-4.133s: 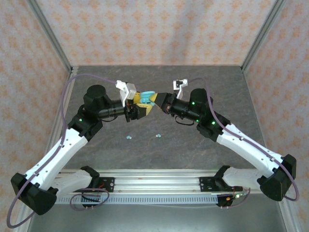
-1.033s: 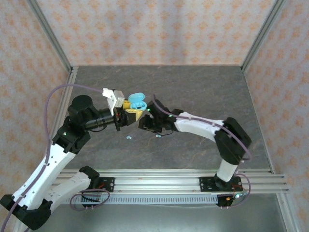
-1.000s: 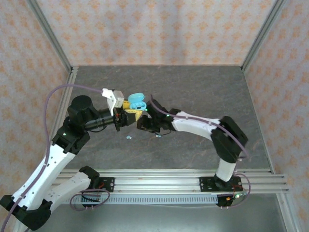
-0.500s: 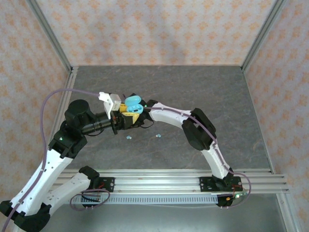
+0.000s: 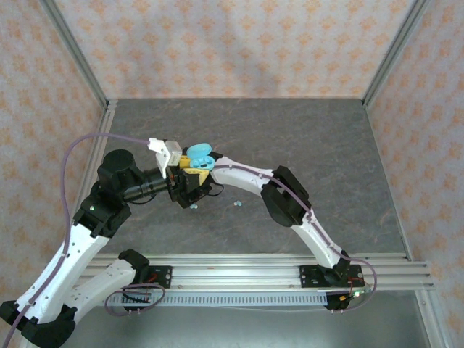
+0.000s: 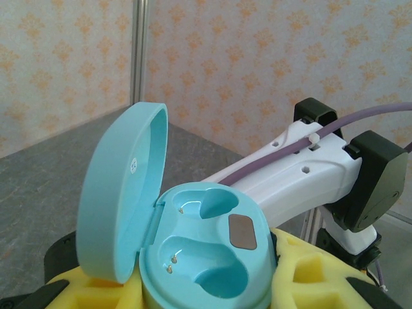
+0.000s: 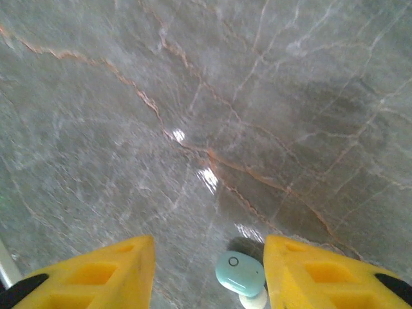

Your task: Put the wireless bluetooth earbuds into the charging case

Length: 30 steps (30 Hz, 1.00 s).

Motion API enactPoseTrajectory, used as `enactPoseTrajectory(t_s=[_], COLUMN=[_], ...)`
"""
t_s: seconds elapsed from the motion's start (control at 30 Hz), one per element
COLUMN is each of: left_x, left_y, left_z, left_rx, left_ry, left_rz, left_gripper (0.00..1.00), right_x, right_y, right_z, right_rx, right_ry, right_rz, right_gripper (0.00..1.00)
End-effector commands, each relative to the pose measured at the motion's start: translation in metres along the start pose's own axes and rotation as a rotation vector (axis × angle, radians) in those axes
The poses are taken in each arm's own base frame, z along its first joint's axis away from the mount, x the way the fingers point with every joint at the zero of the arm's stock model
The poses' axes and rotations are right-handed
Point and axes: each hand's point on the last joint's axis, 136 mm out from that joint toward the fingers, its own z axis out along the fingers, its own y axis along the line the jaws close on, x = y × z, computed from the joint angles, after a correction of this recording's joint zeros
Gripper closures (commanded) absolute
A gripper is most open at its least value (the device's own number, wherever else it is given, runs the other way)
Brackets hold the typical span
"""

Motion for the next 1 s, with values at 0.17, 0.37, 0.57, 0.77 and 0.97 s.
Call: enactPoseTrajectory(t_s=[0.17, 0.37, 0.57, 0.77, 0.97], left_x=[-0.002, -0.002, -0.001, -0.001, -0.003], left_y=[0.006, 0.007, 0.007, 0.008, 0.008], left_z=[-0.001, 0.0, -0.001, -0.002, -0.001], left_rx=[-0.031, -0.033, -0.034, -0.04, -0.042], left_ry=[-0.007, -0.007, -0.007, -0.008, -0.014], left_rz=[-0.001, -0.002, -0.004, -0.004, -0.003], left_gripper=[0.97, 0.97, 0.97, 0.97, 0.97], right_x=[0.027, 0.033, 0.03, 0.025, 0.026], right_y=[-0.012, -0.02, -0.029, -0.031, -0.053], right_z=[0.004, 0.003, -0.001, -0.004, -0.023], right_rx=[0.121, 0.213, 0.276, 0.292, 0.369], right_ry=[0.111, 0.13, 0.116, 0.086, 0.037], right_rz=[-0.079, -0.088, -0.052, 0.011, 0.172], right_gripper=[0.51, 0.58, 0.67, 0.74, 0.78])
